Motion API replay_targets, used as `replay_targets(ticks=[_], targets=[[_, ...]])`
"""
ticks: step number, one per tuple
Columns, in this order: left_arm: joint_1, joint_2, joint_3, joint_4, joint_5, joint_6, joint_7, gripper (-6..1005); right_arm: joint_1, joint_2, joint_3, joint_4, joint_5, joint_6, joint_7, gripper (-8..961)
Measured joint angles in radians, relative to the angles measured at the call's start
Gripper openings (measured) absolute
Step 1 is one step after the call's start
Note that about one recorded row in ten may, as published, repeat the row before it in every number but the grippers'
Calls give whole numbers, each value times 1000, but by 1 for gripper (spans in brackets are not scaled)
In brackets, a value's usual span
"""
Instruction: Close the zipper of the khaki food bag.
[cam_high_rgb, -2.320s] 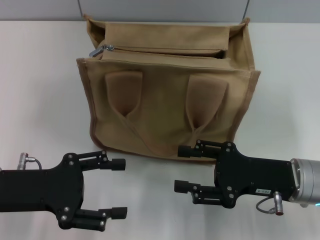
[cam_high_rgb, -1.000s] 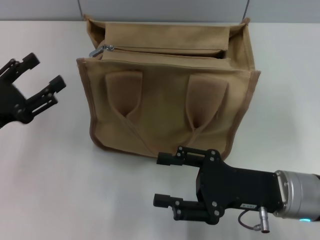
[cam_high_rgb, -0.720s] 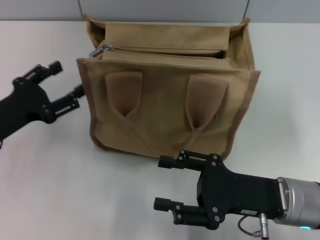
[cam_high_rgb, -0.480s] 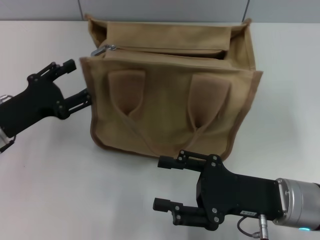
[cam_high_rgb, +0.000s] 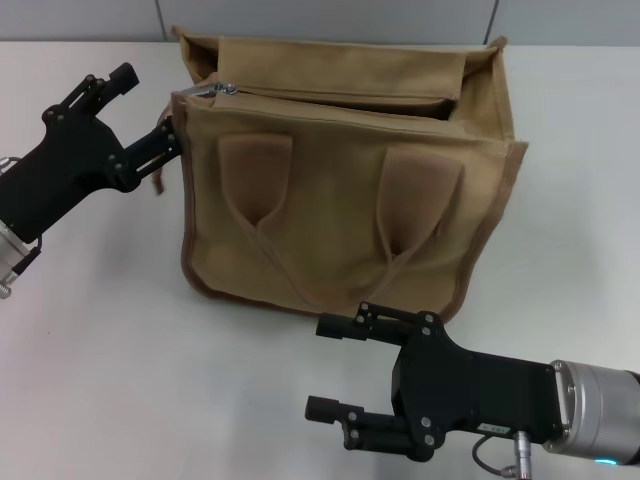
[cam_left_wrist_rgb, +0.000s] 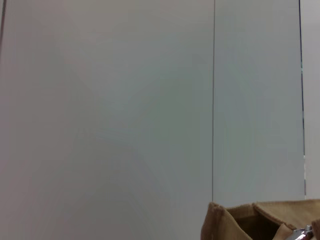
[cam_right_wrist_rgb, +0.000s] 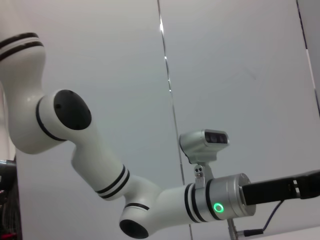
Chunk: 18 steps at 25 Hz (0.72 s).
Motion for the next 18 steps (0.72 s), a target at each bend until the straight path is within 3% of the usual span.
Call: replay_targets(ticks=[17, 18], targets=[[-4, 5, 2, -21, -9, 40, -52, 776, 6, 0, 15, 11, 0, 19, -2, 697], [-4, 5, 3, -21, -6, 46, -54, 733, 4, 0, 19, 11, 0, 19, -2, 697]])
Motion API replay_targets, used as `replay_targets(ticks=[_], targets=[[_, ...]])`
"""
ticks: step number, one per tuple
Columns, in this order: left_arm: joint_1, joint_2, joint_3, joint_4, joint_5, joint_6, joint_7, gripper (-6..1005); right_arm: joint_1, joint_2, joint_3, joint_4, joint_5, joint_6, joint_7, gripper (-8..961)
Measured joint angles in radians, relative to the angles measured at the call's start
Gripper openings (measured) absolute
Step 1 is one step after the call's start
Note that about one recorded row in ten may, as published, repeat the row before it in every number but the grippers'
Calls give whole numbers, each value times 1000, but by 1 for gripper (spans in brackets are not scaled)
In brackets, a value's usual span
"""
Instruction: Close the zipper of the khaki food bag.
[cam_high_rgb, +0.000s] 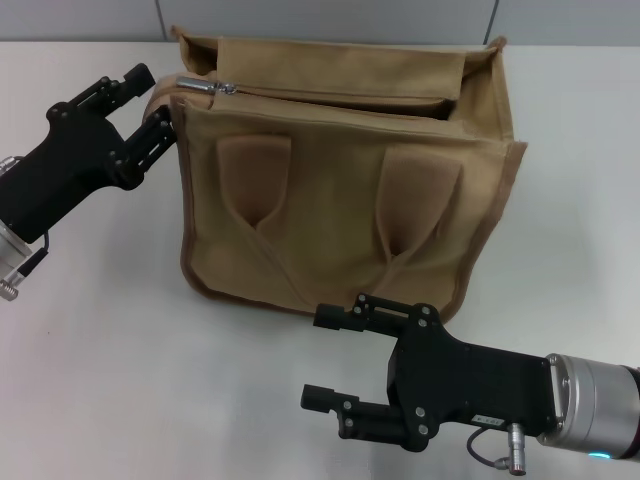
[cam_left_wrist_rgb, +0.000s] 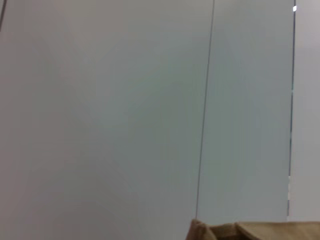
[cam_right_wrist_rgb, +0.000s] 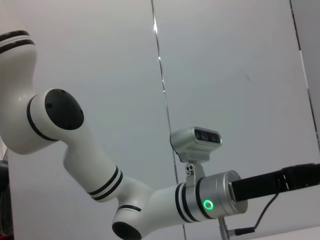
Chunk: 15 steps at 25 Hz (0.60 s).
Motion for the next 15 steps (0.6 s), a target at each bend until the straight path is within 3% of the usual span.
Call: replay_targets(ticks=[4, 10, 15], targets=[[-1, -1, -1, -2, -3, 29, 4, 563, -2, 0, 2, 0, 0, 0, 0, 697], [-4, -2, -2, -7, -11, 172, -26, 327, -13, 0, 18, 20, 0, 0, -53, 696], [-16, -4, 4, -7, -5, 155, -28, 134, -14, 0, 24, 26, 0, -1, -64, 696]])
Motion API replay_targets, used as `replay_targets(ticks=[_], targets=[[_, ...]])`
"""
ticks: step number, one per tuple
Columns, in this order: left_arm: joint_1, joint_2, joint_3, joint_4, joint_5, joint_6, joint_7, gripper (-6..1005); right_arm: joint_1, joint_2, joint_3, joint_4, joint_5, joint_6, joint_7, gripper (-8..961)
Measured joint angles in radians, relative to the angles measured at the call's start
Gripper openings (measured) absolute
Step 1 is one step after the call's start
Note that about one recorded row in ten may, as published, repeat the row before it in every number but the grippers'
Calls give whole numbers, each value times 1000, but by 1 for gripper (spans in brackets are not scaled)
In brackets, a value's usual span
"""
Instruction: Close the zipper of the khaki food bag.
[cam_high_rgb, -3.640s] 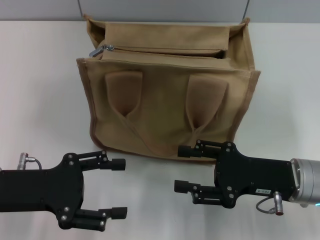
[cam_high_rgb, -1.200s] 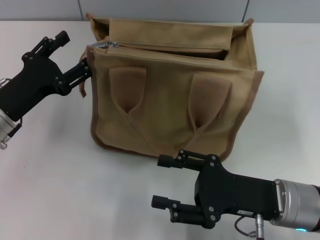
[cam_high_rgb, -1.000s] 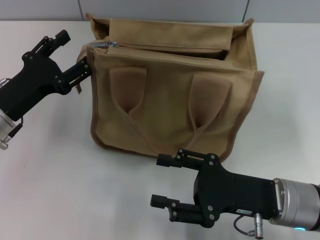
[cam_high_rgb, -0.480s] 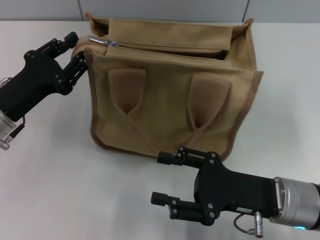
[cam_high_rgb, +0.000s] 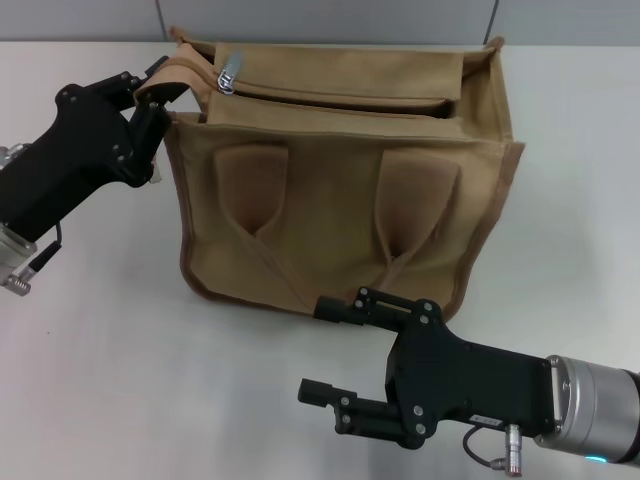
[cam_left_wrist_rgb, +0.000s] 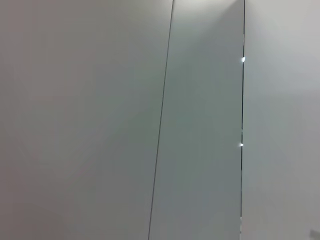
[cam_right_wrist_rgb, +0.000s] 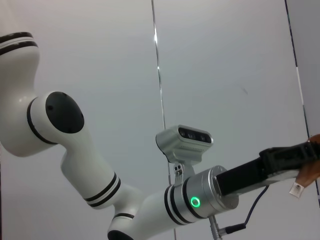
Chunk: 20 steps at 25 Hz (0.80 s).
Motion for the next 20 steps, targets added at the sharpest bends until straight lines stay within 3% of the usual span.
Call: replay_targets(ticks=[7, 9, 10, 11, 14, 15, 16, 19, 20], targets=[[-5, 1, -6, -16, -6, -20, 0, 52, -25, 0, 39, 3, 0, -23, 0, 695], [-10, 2, -9, -23, -7, -19, -5, 29, -45, -1, 82, 14, 0, -48, 13, 695], [-16, 1, -9, -24, -9, -16, -23, 29, -75, -1, 174, 47, 0, -77, 81, 694], [-16, 1, -9, -24, -9, -16, -23, 29, -75, -1, 174, 47, 0, -77, 81, 694], [-32, 0, -5, -25, -10, -11, -49, 30, -92, -3, 273, 100, 0, -90, 255, 694], [-46, -1, -2, -34, -10, -7, -53, 30, -74, -5, 305, 114, 1, -96, 419, 694], [-46, -1, -2, -34, -10, -7, -53, 30, -74, -5, 305, 114, 1, -96, 419, 694], [-63, -1, -1, -45, -10, 5, -53, 30, -26, -5, 345, 97, 1, -84, 700, 694], [-74, -1, -1, -49, -10, 12, -54, 30, 1, -5, 373, 79, 1, -57, 885, 693]])
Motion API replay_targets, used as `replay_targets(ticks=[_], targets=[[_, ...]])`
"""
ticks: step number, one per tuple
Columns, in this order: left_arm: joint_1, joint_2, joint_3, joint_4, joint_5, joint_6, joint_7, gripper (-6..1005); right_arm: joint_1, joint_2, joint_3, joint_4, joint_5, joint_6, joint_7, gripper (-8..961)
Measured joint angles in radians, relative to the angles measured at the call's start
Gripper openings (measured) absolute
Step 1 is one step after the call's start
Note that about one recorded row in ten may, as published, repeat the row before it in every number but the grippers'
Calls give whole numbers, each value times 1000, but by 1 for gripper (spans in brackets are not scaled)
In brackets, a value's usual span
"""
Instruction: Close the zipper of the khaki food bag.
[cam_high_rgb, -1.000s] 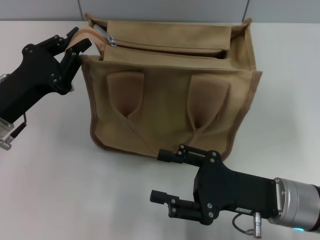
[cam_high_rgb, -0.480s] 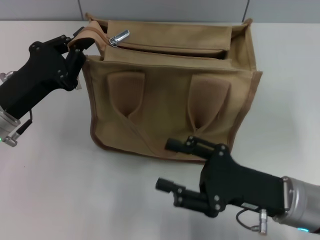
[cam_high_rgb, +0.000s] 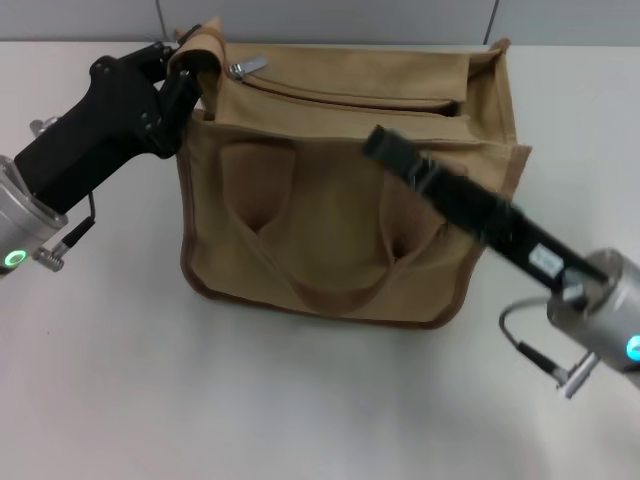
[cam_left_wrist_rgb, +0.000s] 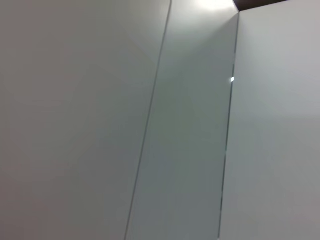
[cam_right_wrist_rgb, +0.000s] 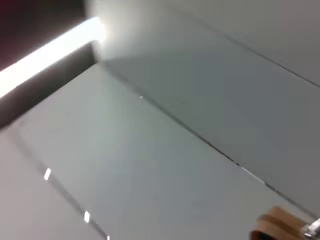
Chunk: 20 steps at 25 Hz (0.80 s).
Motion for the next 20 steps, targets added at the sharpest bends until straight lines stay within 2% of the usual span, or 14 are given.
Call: replay_targets(ticks=[1, 5, 10, 16, 20], targets=[[0, 0, 0, 0, 0, 0, 0, 31, 0, 0, 0, 0, 0, 0, 0, 693], [-22, 0, 0, -3, 0, 4, -13, 31, 28, 1, 76, -12, 0, 55, 288, 693], [-42, 1, 0, 1, 1, 1, -38, 32, 13, 5, 140, 15, 0, 125, 350, 692], [-71, 0, 8, -2, 9, -7, -46, 32, 20, 5, 157, 67, 2, 187, 352, 692], [-102, 3, 31, 23, 9, -8, -128, 33, 34, 6, 166, 83, 2, 226, 345, 692]])
